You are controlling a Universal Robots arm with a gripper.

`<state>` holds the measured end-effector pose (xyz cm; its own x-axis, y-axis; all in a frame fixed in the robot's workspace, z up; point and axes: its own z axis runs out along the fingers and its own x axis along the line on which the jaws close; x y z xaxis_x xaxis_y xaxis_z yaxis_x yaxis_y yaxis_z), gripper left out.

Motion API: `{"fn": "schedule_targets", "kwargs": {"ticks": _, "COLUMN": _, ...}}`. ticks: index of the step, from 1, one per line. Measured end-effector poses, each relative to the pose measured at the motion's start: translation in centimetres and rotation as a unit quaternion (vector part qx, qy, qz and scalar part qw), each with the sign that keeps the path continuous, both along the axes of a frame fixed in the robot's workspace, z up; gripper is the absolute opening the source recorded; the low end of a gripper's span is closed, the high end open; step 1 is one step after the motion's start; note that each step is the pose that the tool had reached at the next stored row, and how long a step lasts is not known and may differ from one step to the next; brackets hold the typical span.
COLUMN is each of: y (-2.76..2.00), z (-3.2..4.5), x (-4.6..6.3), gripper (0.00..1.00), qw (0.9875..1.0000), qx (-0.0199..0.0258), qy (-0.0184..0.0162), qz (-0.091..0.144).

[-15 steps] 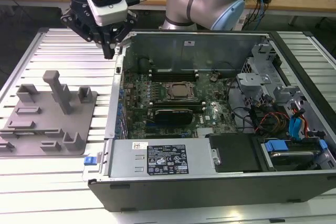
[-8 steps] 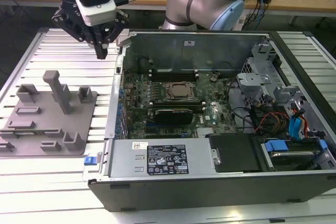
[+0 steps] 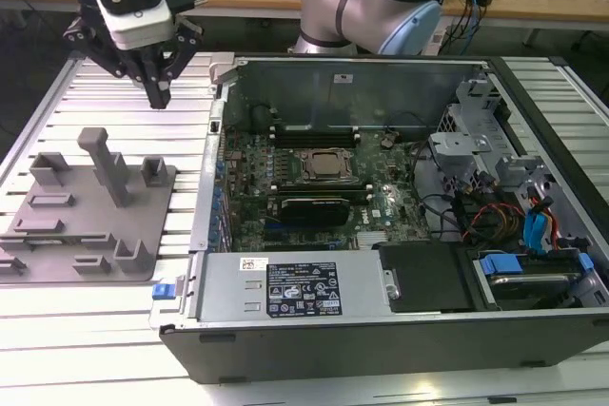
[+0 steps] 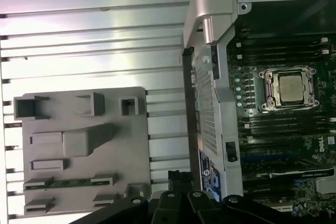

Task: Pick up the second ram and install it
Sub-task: 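Reach for the second ram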

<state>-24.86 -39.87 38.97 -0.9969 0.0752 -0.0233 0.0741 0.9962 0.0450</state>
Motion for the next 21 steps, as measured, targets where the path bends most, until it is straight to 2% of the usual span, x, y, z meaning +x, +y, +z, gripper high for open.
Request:
{"fn": "schedule_targets", "kwargs": {"ticks": 1, "y": 0.0, "z": -0.11, "x": -0.9, "gripper": 0.08, "qw": 1.0, "qx": 0.0, "qy": 0.0, "qz": 0.0}}
{"fn": "schedule_targets", "kwargs": {"ticks": 6, "y": 0.0, "z": -0.37, "x": -3.5, "gripper": 0.08, "qw": 1.0, "qx": 0.0, "qy": 0.0, "qz": 0.0}}
{"fn": "schedule_targets", "kwargs": {"ticks": 13, "y": 0.0, "z": -0.68, "x": -6.1, "gripper": 0.08, "qw": 1.0, "qx": 0.0, "qy": 0.0, "qz": 0.0}}
{"fn": "schedule_targets", "kwargs": {"ticks": 17, "y": 0.0, "z": -1.18, "x": -8.0, "gripper": 0.08, "qw": 1.0, "qx": 0.0, "qy": 0.0, "qz": 0.0}}
{"fn": "schedule_targets", "kwargs": {"ticks": 21, "y": 0.0, "z": -1.68, "x": -9.1, "gripper": 0.08, "qw": 1.0, "qx": 0.0, "qy": 0.0, "qz": 0.0}}
